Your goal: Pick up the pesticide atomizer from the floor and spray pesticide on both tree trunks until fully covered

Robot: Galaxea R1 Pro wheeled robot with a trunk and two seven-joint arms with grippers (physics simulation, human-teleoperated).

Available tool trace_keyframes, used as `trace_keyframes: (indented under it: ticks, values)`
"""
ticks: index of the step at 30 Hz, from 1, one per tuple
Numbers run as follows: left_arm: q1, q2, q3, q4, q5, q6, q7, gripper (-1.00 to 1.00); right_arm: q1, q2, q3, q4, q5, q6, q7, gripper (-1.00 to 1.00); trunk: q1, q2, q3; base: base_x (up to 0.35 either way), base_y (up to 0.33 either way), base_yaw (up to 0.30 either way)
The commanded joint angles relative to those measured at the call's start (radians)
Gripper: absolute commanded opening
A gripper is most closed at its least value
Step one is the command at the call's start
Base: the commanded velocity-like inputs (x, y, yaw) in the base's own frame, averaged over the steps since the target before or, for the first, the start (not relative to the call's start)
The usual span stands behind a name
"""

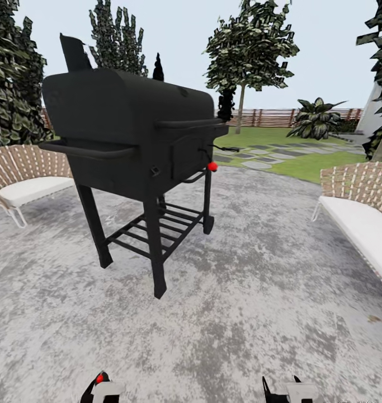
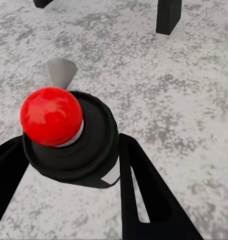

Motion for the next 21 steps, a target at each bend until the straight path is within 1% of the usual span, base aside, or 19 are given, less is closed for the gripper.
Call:
trace_keyframes:
  ticks: [1,12,21]
  values:
    - [0.0,0.0,0.0,0.0,0.0,0.0,0.0,-1.0,0.0,0.0,0.0,0.0,0.0,0.0,0.0,1.0,0.0,0.0,0.0,0.221,-0.14,-0.29]
    - [0.0,0.0,0.0,0.0,0.0,0.0,0.0,-1.0,0.0,0.0,0.0,0.0,0.0,0.0,0.0,1.0,0.0,0.0,0.005,0.241,-0.161,-0.29]
    - [0.0,0.0,0.0,-0.001,0.0,0.001,0.0,-1.0,0.0,0.0,0.0,0.0,0.0,0.0,0.0,1.0,0.0,0.0,0.008,0.28,-0.147,-0.29]
